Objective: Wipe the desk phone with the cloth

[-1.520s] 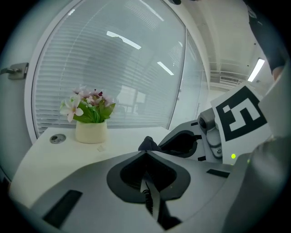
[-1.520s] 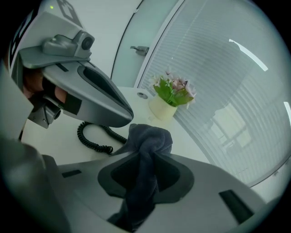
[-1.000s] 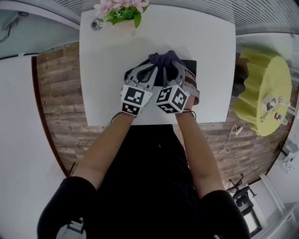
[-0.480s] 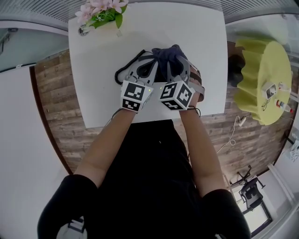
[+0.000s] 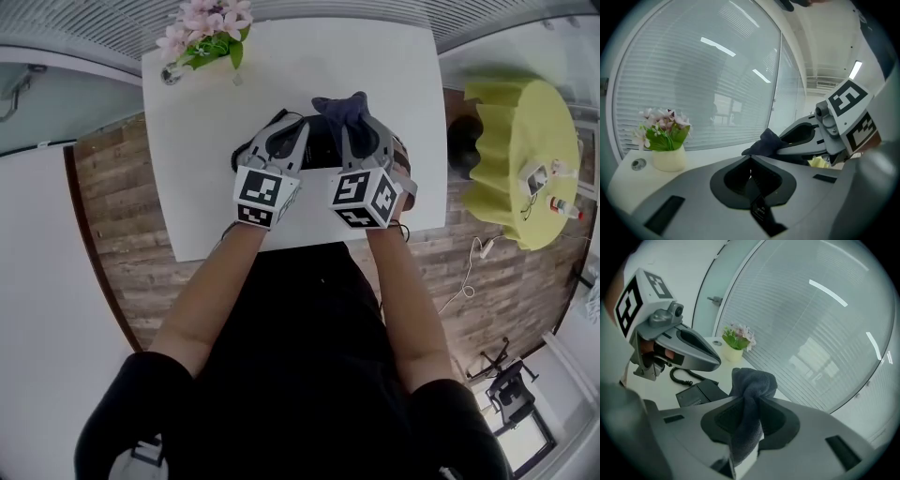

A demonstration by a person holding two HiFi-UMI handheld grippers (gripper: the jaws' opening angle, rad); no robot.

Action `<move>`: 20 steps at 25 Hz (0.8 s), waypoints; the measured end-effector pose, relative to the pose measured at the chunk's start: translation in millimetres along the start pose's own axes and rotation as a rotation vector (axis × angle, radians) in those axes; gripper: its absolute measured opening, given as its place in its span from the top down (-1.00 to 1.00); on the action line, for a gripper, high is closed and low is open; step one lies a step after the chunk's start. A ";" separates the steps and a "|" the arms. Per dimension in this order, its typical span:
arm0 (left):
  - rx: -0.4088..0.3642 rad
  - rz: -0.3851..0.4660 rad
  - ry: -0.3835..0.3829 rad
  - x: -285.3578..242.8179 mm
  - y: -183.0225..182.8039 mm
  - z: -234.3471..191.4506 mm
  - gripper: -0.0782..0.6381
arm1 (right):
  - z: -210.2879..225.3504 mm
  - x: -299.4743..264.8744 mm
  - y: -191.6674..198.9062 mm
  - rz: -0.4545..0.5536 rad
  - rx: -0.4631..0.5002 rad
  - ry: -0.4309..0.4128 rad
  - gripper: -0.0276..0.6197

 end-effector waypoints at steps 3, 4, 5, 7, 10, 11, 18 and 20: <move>-0.008 0.000 -0.039 15.8 0.5 -14.3 0.75 | -19.3 6.4 -22.4 0.049 0.006 -0.050 0.62; -0.008 -0.003 -0.051 20.7 3.3 -19.5 0.75 | -29.1 6.3 -29.4 0.061 0.016 -0.070 0.62; -0.005 -0.006 -0.065 25.6 7.3 -24.9 0.75 | -39.3 5.2 -35.8 0.071 0.027 -0.088 0.62; 0.011 -0.012 -0.092 35.3 17.0 -35.7 0.75 | -58.5 0.7 -45.8 0.085 0.039 -0.123 0.62; 0.032 -0.038 -0.121 50.0 35.7 -48.6 0.75 | -85.1 -8.7 -52.0 0.085 0.038 -0.177 0.62; 0.038 -0.052 -0.129 54.9 44.1 -52.0 0.75 | -94.3 -12.3 -51.2 0.079 0.043 -0.195 0.62; 0.093 -0.117 -0.156 70.2 87.4 -60.6 0.75 | -145.8 -36.9 -35.2 0.024 0.188 -0.260 0.62; 0.095 -0.124 -0.160 71.8 92.3 -59.6 0.75 | -153.6 -40.3 -27.8 0.000 0.222 -0.268 0.62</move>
Point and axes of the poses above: the fingertips, and each gripper's own axes: x backward along the fingers, z to its right, y out of its underside, the point moved 5 cm from there along x, backward along the fingers, and after that the axes turned 3 degrees about -z, right-handed, at the moved point
